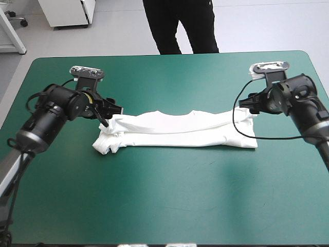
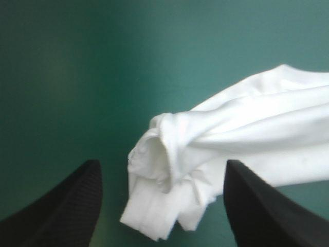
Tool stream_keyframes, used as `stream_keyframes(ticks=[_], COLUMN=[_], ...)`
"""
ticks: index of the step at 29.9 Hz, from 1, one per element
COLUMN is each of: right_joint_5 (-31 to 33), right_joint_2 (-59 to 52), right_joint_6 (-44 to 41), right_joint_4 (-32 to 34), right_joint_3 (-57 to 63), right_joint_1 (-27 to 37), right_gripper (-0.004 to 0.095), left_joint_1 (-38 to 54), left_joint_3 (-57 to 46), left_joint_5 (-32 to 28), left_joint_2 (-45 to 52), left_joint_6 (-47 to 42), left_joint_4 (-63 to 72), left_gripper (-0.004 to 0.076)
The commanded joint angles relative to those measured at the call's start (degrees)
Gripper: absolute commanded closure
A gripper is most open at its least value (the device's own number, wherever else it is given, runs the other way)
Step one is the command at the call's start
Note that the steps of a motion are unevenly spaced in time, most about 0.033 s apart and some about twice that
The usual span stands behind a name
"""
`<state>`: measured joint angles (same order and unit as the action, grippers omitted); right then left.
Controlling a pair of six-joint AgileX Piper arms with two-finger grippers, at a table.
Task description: Fold the cloth
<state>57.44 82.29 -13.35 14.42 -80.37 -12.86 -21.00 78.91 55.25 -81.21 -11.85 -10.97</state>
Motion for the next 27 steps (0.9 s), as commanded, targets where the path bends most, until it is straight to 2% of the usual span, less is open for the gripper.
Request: stream_keyframes(ticks=[1,4,5,9,11,14,16,21,27], right_joint_5=[1.41,4.1,4.8,4.5,3.81,2.79,2.9,4.58,6.11], right_joint_2=[-6.57,-9.36,-10.13,-12.03,-12.03,-10.74,-9.18,-4.57,0.26], right_joint_6=[0.5,0.5,0.65,5.01,10.27,17.18,20.99,27.7,33.73], right_joint_4=[2.6,2.31,1.28,-8.93,-16.46,-26.93,-31.6,-39.29,-45.95], right_joint_3=[-2.14,-2.14,-2.14,-2.14,-2.14,-2.14,-2.14,-2.14,-2.14], right_joint_1=[2.0,5.18,6.73,14.37,17.92,21.35,22.75,24.35,25.38], right_gripper=[0.026,0.026,0.026,0.026,0.026,0.026,0.026,0.026,0.026], left_joint_1=[-0.24,-0.24,-0.24,-0.24,-0.24,-0.24,-0.39,-2.9,-6.87], left_joint_3=[4.55,5.56,6.03,6.13,6.13,6.13,6.13,6.13,6.13], left_joint_5=[-0.72,-0.72,-0.47,-1.66,-2.67,-2.8,-2.68,-4.0,-8.46], left_joint_2=[6.29,7.72,7.83,5.9,3.62,-0.51,-3.7,-10.74,-18.18], left_joint_6=[7.66,15.8,19.1,27.17,30.41,34.37,37.22,38.27,36.55], left_joint_4=[10.16,20.4,24.16,35.01,38.85,44.01,47.17,47.49,46.11], left_gripper=[0.0358,0.0659,0.073,0.0733,0.0733,0.0733,0.0733,0.0733,0.0733])
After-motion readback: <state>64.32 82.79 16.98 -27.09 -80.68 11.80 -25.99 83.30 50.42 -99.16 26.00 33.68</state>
